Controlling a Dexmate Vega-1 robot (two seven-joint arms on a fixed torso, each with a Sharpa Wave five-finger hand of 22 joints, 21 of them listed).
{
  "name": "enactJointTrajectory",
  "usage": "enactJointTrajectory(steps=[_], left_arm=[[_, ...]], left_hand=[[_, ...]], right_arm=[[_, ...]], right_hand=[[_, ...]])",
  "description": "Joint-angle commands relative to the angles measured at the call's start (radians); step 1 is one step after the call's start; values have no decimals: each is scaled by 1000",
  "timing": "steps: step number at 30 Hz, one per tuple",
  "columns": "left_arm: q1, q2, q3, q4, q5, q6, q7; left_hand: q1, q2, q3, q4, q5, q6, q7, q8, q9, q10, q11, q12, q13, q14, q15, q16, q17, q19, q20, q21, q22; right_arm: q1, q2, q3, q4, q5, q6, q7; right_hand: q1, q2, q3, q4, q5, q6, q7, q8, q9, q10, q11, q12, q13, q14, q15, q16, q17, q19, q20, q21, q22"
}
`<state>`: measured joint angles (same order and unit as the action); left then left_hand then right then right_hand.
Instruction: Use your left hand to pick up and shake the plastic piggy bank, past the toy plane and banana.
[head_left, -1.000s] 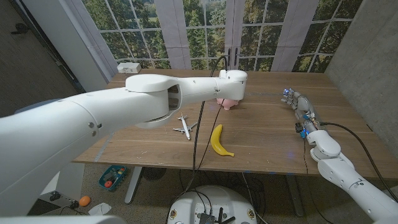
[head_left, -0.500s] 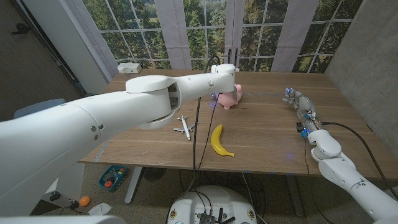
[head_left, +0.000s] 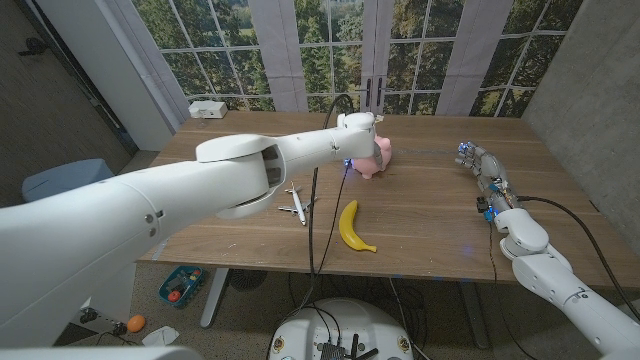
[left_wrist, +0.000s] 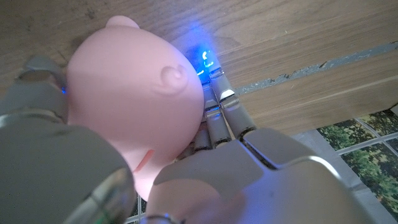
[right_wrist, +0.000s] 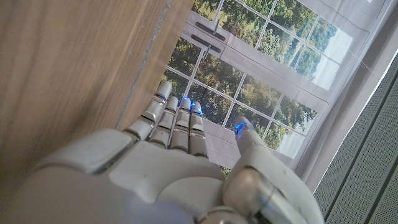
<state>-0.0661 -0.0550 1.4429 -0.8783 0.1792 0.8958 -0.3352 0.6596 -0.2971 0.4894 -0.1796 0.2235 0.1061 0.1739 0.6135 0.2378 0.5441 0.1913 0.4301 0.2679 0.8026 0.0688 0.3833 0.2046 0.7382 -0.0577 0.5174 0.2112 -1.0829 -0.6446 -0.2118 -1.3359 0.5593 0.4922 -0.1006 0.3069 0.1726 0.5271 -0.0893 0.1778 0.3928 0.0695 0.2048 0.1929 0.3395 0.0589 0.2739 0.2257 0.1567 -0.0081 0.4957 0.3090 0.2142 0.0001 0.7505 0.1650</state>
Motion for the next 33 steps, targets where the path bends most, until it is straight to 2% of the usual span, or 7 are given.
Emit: enactJointTrajectory(steps=[1,10,14,27,33], left_arm=[[56,61,12,-147,104,67,153],[79,93,-15,-210,122,87,201],[96,119,-37,-260,125,96,230],[175,206,-135,-438,130,129,365],[242,259,-208,-527,128,98,460]], left_hand=[[494,430,29,-13,0,639,-179,52,2,518,-398,41,34,252,-311,47,32,10,-19,49,18],[519,428,24,-12,-5,663,-181,67,8,534,-396,45,48,268,-311,59,46,14,-24,70,24],[527,425,21,-11,-7,667,-181,72,13,539,-395,46,55,271,-311,62,51,13,-25,78,27],[545,417,12,-9,-8,689,-190,90,26,554,-393,52,72,283,-310,71,65,10,-28,98,31],[551,415,9,-8,-9,693,-192,93,27,559,-393,53,80,286,-310,73,71,6,-28,106,33]], right_arm=[[-3,1,1,-4,-7,-1,-16],[-13,-7,6,-22,-15,-8,-30],[-19,-12,10,-33,-18,-9,-34],[-24,-18,11,-51,-25,-13,-33],[-26,-15,13,-58,-24,-15,-37]], right_hand=[[-6,4,-5,5,4,5,-5,2,3,9,1,4,2,11,-4,4,4,7,1,-3,6],[-9,2,-7,7,4,4,-4,2,3,10,2,3,3,16,-2,6,5,9,3,-6,6],[-9,2,-7,7,4,4,-4,1,4,10,3,3,3,18,0,7,5,9,4,-8,6],[-9,0,-8,6,4,3,-5,1,4,11,3,2,4,20,-1,6,6,10,6,-14,6],[-9,0,-9,6,4,2,-5,0,4,9,1,0,4,17,-1,4,6,10,5,-16,6]])
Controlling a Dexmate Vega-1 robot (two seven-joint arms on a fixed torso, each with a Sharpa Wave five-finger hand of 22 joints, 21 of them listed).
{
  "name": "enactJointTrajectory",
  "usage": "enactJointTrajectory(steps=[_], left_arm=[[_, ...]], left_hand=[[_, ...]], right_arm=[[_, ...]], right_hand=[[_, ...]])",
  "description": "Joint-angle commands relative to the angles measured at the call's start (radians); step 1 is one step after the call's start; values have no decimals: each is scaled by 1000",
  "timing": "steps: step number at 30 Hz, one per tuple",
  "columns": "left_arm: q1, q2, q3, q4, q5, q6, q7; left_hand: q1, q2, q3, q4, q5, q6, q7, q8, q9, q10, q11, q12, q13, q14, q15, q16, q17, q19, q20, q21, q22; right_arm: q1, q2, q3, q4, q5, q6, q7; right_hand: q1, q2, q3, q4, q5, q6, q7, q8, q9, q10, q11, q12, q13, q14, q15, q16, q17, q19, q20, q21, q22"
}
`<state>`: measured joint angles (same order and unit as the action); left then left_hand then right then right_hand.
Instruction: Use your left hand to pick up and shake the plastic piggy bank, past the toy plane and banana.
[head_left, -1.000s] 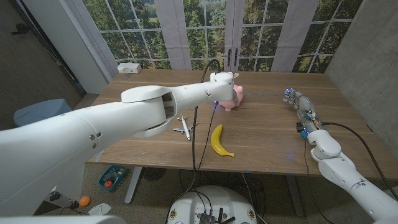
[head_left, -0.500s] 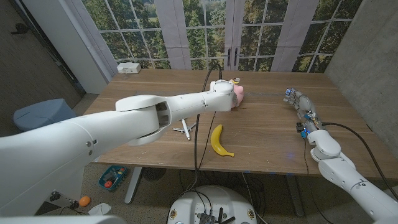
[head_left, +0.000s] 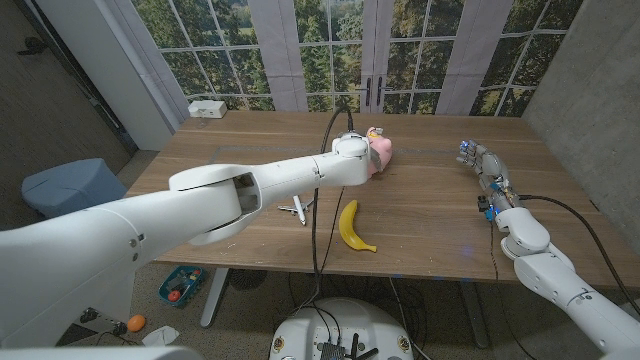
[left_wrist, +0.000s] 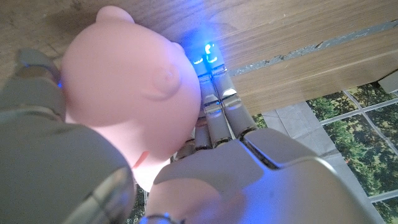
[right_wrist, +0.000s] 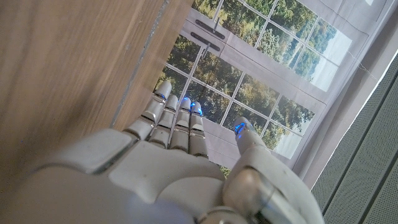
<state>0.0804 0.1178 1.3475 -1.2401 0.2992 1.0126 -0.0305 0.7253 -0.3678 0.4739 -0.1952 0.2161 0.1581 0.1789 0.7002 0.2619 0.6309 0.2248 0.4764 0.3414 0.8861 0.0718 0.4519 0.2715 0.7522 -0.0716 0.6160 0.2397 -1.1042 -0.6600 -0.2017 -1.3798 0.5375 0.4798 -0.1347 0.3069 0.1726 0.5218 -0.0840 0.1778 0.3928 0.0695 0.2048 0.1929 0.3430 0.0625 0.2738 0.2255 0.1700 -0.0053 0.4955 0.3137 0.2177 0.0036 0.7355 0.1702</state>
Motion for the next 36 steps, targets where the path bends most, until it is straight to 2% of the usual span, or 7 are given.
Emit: enactJointTrajectory(steps=[1,6,11,22,36], left_arm=[[111,96,-129,-181,6,-29,175],[180,139,-202,-243,1,-96,259],[244,186,-275,-293,-16,-209,320],[337,288,-407,-360,-66,-449,330],[391,379,-479,-453,-45,-524,259]], left_hand=[[486,486,24,8,-2,641,-196,7,3,473,-426,7,7,202,-313,4,4,-9,-15,8,4],[491,486,22,9,-2,639,-198,8,6,473,-425,6,13,202,-313,5,8,-16,-14,13,5],[495,486,20,10,-2,636,-201,9,9,472,-424,5,19,200,-313,3,11,-28,-16,15,6],[504,489,17,14,-5,623,-214,6,10,460,-423,-4,34,182,-313,-6,19,-62,-19,24,7],[509,493,10,17,-10,623,-220,5,7,452,-425,-12,48,170,-313,-10,29,-82,-23,37,7]], right_arm=[[-5,0,2,-15,-2,-4,-3],[-4,1,0,-19,-6,-7,-5],[1,2,-5,-26,-11,-17,-8],[12,7,-23,-42,-20,-45,-14],[17,28,-43,-67,-43,-48,-39]], right_hand=[[-9,0,-4,1,4,2,-5,0,4,6,-3,0,4,3,-4,4,1,6,2,-1,1],[-10,0,-4,1,4,2,-7,0,4,5,-4,0,5,4,-5,4,1,5,0,-4,1],[-11,-1,-5,1,4,2,-7,0,4,4,-3,-1,5,3,-5,3,1,5,-1,-6,1],[-13,-1,-7,2,4,1,-7,0,4,4,-6,-3,5,3,-5,2,2,6,-2,-11,2],[-20,0,-12,8,2,1,-10,0,4,4,-7,-4,7,0,-10,-1,3,4,-8,-21,2]])
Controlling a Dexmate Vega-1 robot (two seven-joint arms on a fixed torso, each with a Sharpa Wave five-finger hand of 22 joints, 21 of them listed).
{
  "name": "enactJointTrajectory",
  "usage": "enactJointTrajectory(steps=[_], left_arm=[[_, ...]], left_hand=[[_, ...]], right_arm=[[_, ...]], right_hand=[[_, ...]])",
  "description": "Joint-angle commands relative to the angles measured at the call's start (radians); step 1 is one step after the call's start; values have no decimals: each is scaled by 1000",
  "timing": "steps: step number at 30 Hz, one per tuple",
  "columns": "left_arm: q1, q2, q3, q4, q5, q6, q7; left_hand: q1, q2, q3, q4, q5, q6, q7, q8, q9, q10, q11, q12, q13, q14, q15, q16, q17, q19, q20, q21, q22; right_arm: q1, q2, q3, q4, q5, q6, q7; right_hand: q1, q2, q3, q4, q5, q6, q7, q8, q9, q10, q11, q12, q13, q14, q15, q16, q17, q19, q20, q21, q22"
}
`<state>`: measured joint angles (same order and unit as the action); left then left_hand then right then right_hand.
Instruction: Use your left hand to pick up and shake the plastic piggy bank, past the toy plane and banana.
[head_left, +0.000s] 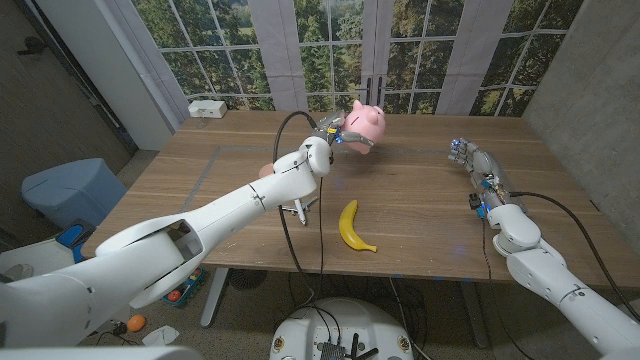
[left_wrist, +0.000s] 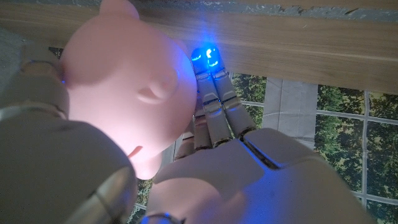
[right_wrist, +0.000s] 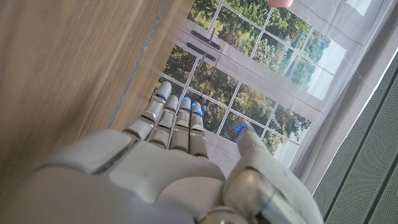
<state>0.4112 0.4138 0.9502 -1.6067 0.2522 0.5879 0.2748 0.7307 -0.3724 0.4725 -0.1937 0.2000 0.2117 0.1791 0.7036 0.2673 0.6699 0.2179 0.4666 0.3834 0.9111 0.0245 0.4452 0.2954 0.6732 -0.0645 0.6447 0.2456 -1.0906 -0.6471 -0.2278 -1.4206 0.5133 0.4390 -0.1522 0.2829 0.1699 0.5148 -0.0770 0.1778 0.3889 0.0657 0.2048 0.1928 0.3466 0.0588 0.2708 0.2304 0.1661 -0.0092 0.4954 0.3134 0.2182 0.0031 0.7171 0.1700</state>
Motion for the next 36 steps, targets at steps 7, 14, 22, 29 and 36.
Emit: enactJointTrajectory(steps=[7,14,22,29,36], left_arm=[[85,137,-127,-142,-20,-130,-109],[130,171,-201,-167,-94,-190,-142],[164,203,-259,-186,-163,-236,-173],[188,235,-296,-214,-211,-260,-202],[226,260,-355,-233,-306,-299,-230]], left_hand=[[505,500,9,16,4,567,-220,1,1,413,-418,-4,11,142,-266,-4,9,-13,-30,13,1],[507,501,5,17,1,572,-226,3,0,414,-419,-6,18,139,-266,-5,15,-20,-31,19,1],[510,500,1,16,-3,576,-233,6,0,415,-419,-8,25,139,-266,-3,21,-26,-30,28,0],[513,501,-2,16,-6,575,-236,6,0,416,-419,-10,31,138,-266,-3,26,-32,-30,35,-1],[514,501,-3,16,-7,577,-234,6,-2,417,-419,-11,34,138,-266,-3,29,-36,-29,39,-1]], right_arm=[[-5,26,-25,-56,-38,-15,-51],[-10,46,-30,-71,-56,-11,-82],[-14,80,-37,-76,-70,8,-114],[-23,108,-43,-93,-90,17,-150],[-27,124,-49,-106,-110,16,-173]], right_hand=[[2,2,-6,2,2,7,-4,1,4,0,-2,-2,2,3,-4,-2,4,6,-4,-5,2],[1,1,-8,3,2,8,-4,1,4,0,-3,-3,2,2,-7,-4,4,6,-6,-9,3],[0,1,-9,3,2,10,-5,1,4,0,-3,-4,3,1,-8,-6,4,6,-9,-12,3],[1,6,-8,4,4,12,-8,2,4,2,-9,-4,3,0,-12,-6,5,5,-11,-17,3],[5,11,-4,5,5,14,-12,2,4,1,-10,-5,4,-1,-15,-7,6,5,-16,-21,3]])
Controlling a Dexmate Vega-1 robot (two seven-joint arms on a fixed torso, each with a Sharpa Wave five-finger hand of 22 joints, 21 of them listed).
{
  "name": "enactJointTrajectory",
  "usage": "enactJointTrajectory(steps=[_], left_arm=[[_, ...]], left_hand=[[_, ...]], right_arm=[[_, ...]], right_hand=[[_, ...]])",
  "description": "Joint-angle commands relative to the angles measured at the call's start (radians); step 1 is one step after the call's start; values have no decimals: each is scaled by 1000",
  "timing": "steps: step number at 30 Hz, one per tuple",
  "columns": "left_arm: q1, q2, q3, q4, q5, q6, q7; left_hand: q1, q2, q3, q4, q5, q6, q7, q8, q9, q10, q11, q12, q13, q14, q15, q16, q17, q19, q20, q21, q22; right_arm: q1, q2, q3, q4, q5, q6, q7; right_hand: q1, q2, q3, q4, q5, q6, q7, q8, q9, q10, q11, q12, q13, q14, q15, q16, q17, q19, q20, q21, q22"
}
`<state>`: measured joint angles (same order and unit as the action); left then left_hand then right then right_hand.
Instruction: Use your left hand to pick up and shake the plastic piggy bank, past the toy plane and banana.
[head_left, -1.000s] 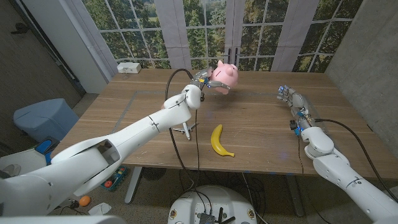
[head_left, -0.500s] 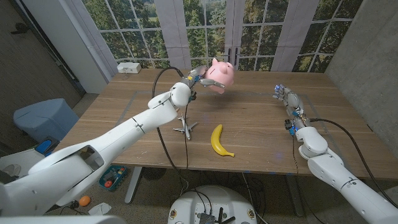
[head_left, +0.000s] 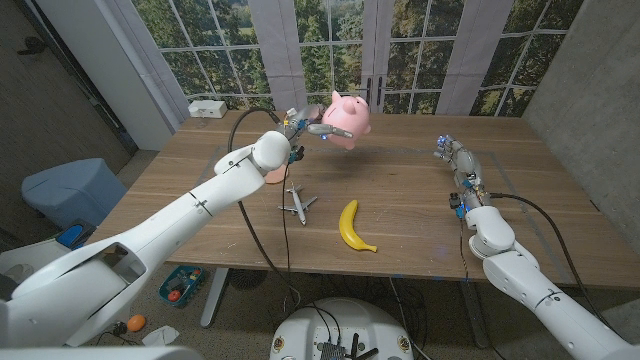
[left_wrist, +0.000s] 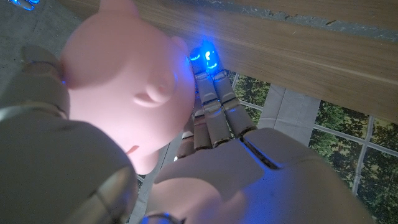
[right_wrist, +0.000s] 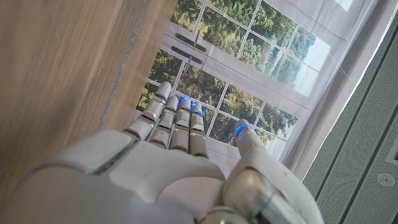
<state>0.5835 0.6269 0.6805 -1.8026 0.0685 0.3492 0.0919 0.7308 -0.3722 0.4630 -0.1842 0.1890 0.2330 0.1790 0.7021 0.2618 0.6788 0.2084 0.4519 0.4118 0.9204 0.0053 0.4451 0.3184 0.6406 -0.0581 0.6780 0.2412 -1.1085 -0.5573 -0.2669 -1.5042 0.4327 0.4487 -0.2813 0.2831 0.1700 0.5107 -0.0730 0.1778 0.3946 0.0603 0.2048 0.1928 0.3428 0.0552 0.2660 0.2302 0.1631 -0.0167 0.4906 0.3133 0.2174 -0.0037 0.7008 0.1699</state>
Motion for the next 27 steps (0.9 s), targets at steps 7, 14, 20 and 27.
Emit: enactJointTrajectory(steps=[7,14,20,27], left_arm=[[87,58,-143,-27,-250,-117,-89],[85,61,-169,17,-387,-185,-189],[67,61,-176,60,-485,-235,-284],[43,51,-180,126,-599,-272,-397]], left_hand=[[517,501,4,7,3,557,-231,9,4,409,-409,2,10,126,-247,-4,10,-8,-35,12,2],[519,501,2,7,2,556,-231,9,4,408,-409,0,15,126,-247,-4,13,-11,-34,18,2],[521,500,0,6,2,558,-227,11,5,409,-408,-2,19,126,-247,-4,16,-13,-31,24,1],[523,499,-2,6,3,559,-225,11,5,410,-408,-3,23,128,-247,-4,20,-16,-29,30,-1]], right_arm=[[-9,44,-16,-33,-48,-1,-62],[-14,48,-20,-50,-70,-13,-82],[-21,49,-19,-69,-92,-22,-104],[-25,53,-21,-82,-109,-34,-122]], right_hand=[[6,12,1,1,6,9,-8,2,4,5,-6,-1,4,1,-9,-2,7,6,-10,-6,3],[8,12,3,2,6,10,-6,2,4,4,-7,-1,4,1,-7,-2,8,8,-9,-9,4],[10,11,4,3,6,11,-6,2,4,3,-5,-3,5,2,-7,-2,9,8,-9,-12,4],[10,10,4,5,6,11,-5,1,4,5,-5,-2,5,4,-5,-2,10,11,-7,-14,4]])
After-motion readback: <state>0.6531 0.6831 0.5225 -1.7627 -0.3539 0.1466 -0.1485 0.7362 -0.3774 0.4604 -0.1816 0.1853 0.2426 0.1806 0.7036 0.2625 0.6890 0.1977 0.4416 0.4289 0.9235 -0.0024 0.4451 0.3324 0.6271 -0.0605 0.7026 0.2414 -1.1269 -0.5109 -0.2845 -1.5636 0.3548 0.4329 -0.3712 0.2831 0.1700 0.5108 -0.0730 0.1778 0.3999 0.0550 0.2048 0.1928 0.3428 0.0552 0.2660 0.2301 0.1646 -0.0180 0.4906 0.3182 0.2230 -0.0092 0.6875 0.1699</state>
